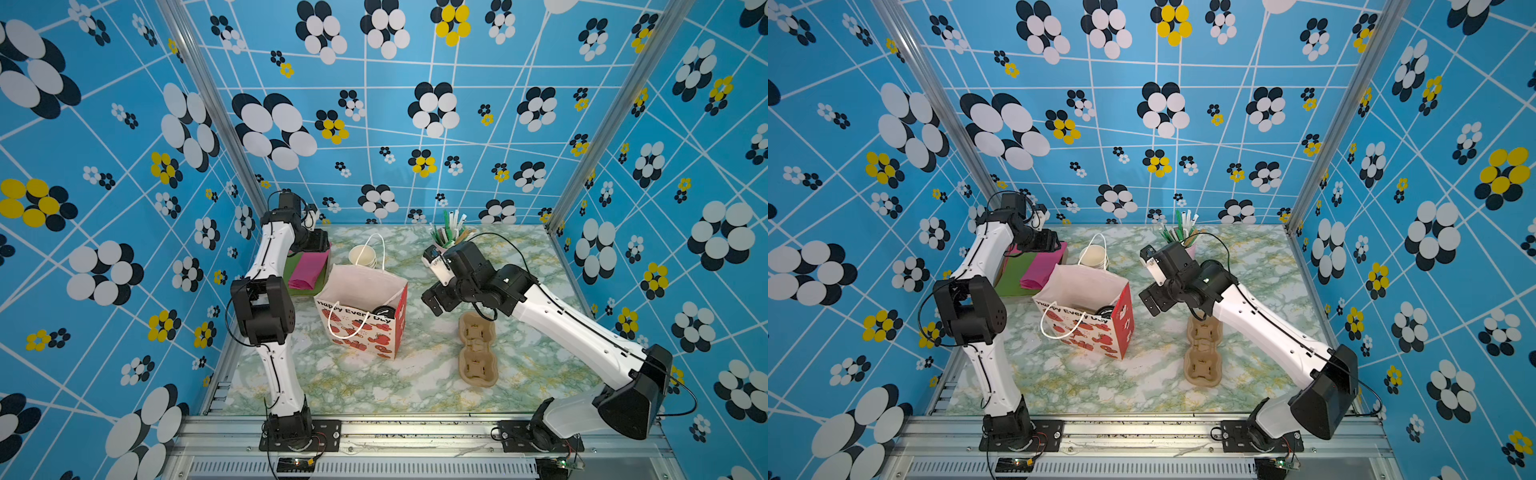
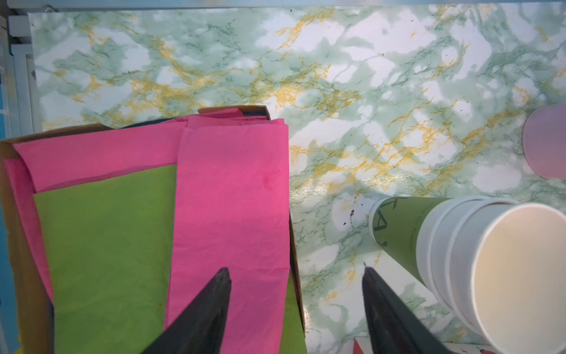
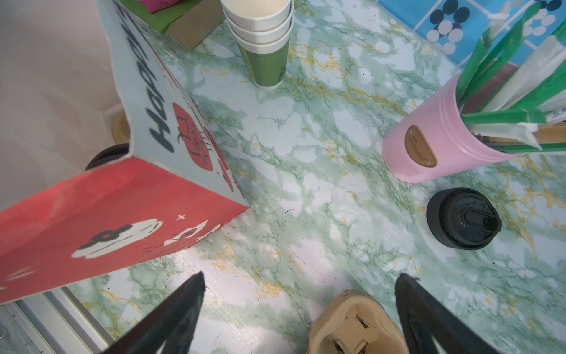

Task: Pack a coffee takeout order
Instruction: Pick up the napkin from the napkin box.

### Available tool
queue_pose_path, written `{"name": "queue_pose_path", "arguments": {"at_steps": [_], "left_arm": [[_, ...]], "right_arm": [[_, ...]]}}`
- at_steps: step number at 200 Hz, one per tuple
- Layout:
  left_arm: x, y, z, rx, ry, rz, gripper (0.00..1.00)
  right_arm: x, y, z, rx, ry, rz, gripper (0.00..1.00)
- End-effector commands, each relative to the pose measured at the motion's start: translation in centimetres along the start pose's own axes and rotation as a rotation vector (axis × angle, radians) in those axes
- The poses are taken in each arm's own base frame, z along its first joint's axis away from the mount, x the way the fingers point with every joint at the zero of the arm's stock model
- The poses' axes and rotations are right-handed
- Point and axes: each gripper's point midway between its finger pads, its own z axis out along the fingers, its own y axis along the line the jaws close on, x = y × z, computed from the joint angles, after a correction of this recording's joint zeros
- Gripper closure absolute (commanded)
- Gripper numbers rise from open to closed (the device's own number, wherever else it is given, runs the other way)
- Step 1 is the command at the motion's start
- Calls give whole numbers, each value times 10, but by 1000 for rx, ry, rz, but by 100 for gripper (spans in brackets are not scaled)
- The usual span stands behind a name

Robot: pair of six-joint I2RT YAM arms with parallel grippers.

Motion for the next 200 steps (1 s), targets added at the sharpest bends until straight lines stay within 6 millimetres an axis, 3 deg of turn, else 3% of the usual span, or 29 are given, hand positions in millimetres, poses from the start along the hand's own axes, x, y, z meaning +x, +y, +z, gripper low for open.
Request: {"name": "queue_pose_path", "arguments": {"at_steps": [1,49,101,156,160,173,200], "left_arm": [[9,8,20,-59,26,5,33],[24,24,43,-238,48,83,36],[33,36,54,-358,79,141,40],[36,39,65,-360,95,155,56],[36,39,66,-359,98,157,61],[34,40,66,-358,97,157,67],[33,36,66,-334,88,149,63]], "right_arm": [[-6,-4,-4,10,-17,-2,1],[-6,-6,-7,19,-23,-10,1],[-7,-7,-8,21,-26,-14,1],[-5,-8,-8,21,-20,-14,1],[-5,-8,-8,22,-20,-14,1],[-5,-8,-8,25,-17,-14,1],[-5,-8,-7,23,-14,-15,1]]}}
